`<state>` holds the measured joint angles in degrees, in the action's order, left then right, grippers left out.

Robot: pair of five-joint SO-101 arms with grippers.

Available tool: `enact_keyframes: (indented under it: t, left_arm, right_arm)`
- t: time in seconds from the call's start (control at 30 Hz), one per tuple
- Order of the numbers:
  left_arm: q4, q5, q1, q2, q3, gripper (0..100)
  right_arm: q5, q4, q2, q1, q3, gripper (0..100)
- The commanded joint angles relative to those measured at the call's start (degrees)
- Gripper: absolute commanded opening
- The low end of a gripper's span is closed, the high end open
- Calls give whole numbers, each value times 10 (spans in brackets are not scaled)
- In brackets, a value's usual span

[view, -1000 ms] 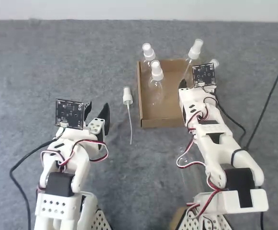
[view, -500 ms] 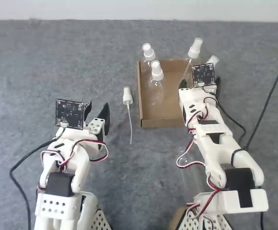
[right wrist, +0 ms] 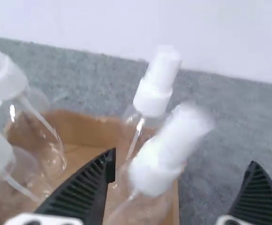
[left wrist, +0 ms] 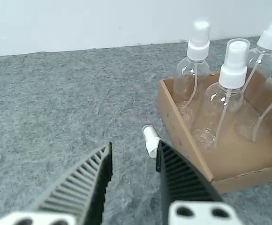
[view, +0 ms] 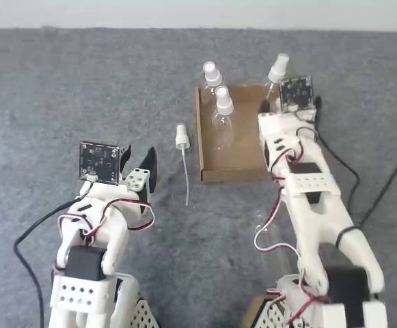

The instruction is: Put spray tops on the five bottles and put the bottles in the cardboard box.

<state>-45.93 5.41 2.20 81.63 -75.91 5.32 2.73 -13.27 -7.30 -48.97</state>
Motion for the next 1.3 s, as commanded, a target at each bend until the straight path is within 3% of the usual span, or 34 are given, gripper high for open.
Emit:
enact_keyframes:
  t: [0.0, 0.53, 0.87, 1.03, 1.27]
  left_arm:
    - [15, 1, -4, 7, 4, 145]
    - [15, 0, -4, 7, 4, 145]
    - [15, 0, -4, 7, 4, 145]
    - [15, 0, -4, 7, 4, 145]
    - [15, 0, -5, 7, 4, 145]
  right_arm:
    - [9, -73, -78, 1, 79, 351]
    - [9, -392, -268, -3, 164, 351]
    - [3, -766, -332, -134, 130, 353]
    - [-4, -750, -332, -196, 15, 352]
    - [-63, -698, -332, -198, -105, 353]
